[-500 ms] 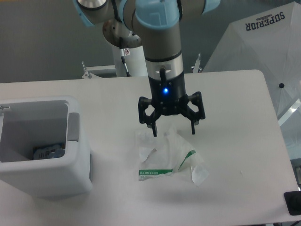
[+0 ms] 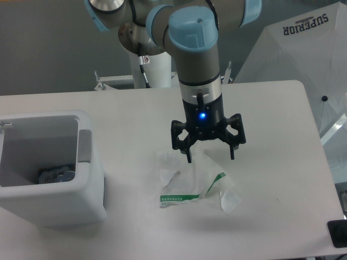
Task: Place the trash in the trash can
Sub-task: 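Lower the open gripper toward the clear plastic bag with green label, then position the gripper over the bag's edge and close on it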
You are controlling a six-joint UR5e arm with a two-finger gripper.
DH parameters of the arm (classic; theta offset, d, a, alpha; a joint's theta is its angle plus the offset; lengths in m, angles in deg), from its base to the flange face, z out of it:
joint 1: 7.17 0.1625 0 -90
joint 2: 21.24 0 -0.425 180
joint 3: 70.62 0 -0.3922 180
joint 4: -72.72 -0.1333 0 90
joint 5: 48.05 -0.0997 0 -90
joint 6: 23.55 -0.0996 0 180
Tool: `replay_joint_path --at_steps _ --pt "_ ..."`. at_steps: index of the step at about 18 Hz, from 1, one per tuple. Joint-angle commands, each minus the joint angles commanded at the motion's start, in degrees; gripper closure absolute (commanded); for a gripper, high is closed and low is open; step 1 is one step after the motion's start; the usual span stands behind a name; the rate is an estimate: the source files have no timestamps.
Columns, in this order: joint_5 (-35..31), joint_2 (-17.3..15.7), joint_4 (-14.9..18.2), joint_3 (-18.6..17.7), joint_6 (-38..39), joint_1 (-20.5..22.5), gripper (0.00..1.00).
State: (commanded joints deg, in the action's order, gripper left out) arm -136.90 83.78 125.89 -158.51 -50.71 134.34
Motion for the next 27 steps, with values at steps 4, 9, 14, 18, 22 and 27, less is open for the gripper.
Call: replay_joint_path --at_steps 4,9,14,18,22,27 --pt "-0.17 2.11 -3.84 -2.28 0.61 0.26 0.0" --pt "0.0 4.31 -6.06 -7.03 0.71 2.54 0.0" --pt "1.49 8.0 -6.06 -7.91 -4.38 4.04 0.0" --pt "2.98 10.2 -6.15 -8.78 -11.66 4.04 0.0" --pt "4.48 11.51 -6.24 -9.41 -15.2 3.96 0.0" --pt "4.66 13.54 -6.59 -8.01 -16.35 4.31 0.0"
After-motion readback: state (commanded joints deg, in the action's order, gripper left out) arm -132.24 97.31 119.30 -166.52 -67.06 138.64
